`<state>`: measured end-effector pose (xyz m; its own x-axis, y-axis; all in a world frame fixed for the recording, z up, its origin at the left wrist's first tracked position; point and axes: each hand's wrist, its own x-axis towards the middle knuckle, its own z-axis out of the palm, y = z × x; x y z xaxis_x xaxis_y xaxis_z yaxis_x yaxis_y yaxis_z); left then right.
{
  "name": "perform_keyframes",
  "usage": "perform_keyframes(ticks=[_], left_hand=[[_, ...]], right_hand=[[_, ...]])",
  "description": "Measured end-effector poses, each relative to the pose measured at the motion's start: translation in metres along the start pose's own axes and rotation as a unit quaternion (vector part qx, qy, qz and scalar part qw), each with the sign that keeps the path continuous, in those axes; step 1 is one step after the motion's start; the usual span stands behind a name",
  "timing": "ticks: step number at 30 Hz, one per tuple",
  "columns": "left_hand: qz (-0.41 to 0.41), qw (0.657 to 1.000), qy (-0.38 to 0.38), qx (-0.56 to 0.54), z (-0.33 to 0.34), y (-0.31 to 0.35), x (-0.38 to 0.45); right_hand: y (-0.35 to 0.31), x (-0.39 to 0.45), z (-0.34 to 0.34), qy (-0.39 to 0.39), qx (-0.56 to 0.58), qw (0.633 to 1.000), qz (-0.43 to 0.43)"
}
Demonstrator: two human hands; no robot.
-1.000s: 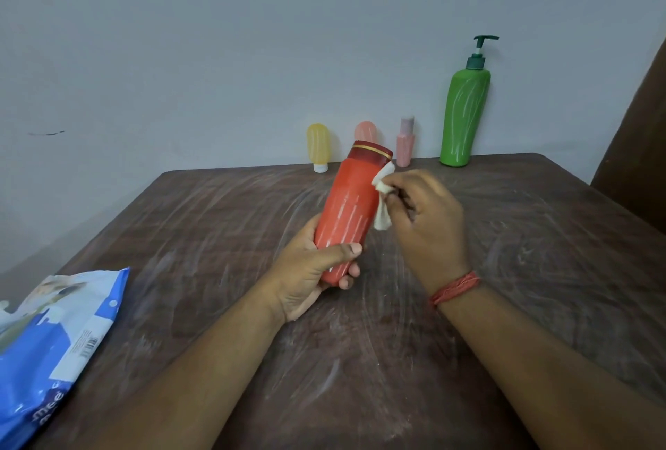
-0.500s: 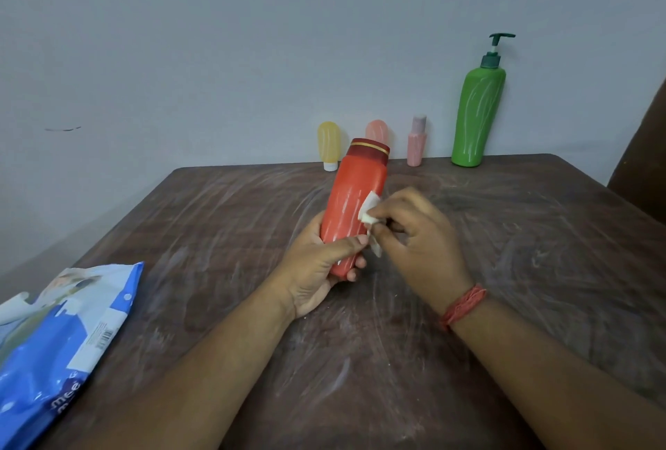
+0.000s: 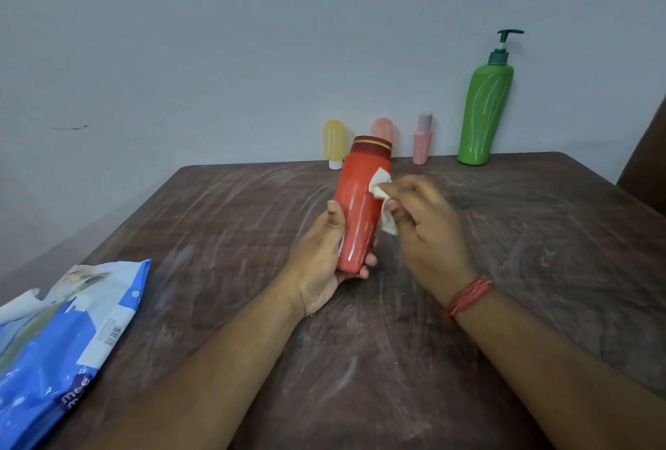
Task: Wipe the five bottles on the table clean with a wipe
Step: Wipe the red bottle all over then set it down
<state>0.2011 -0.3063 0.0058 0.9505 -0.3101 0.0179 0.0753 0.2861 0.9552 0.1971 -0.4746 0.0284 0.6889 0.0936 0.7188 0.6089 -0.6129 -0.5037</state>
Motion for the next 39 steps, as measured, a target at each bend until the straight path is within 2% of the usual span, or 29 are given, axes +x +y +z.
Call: perform_keyframes(ticks=[4,8,12,13,17,22,26,30,31,36,39], left_hand=[[0.019,1.000,0.020,-0.007,0.0002,0.0008,0.0014],[0.024,1.000,0.018,0.004,0.0014,-0.0010,0.0009],[0.029,0.998,0.052,-0.017,0.0006,0.0013,0.0019],[0.030,0.998,0.058,-0.018,0.0004,0.0016,0.0025],[0.020,0.999,0.038,0.007,0.0024,0.0004,0.0005],[0.014,0.998,0.057,-0.028,0.0012,0.0028,0.0013],[0.016,0.998,0.048,-0.021,0.0019,0.0007,0.0013],[0.009,0.995,0.084,-0.060,-0.0009,0.0036,0.0024],[0.008,0.994,0.088,-0.064,-0.0013,0.0041,0.0023],[0.008,0.996,0.083,-0.025,0.0007,0.0014,0.0014],[0.006,0.993,0.099,-0.061,-0.0026,0.0018,0.0013]], right_hand=[[-0.0004,-0.0101,0.0021,-0.070,-0.024,0.996,-0.041],[0.0000,-0.0035,0.0009,-0.008,-0.016,1.000,-0.013],[-0.0023,-0.0105,0.0025,-0.110,-0.017,0.992,-0.055],[-0.0030,-0.0110,0.0031,-0.115,-0.011,0.992,-0.060],[-0.0031,-0.0040,0.0015,-0.021,-0.005,1.000,-0.005],[-0.0017,-0.0110,0.0007,-0.132,-0.012,0.988,-0.074],[-0.0018,-0.0057,0.0014,-0.065,-0.011,0.998,-0.026],[-0.0045,-0.0107,-0.0028,-0.177,0.005,0.975,-0.132],[-0.0050,-0.0109,-0.0026,-0.185,-0.001,0.972,-0.143],[-0.0045,-0.0053,-0.0021,-0.086,-0.030,0.993,-0.081],[-0.0053,-0.0098,-0.0058,-0.147,0.007,0.981,-0.127]])
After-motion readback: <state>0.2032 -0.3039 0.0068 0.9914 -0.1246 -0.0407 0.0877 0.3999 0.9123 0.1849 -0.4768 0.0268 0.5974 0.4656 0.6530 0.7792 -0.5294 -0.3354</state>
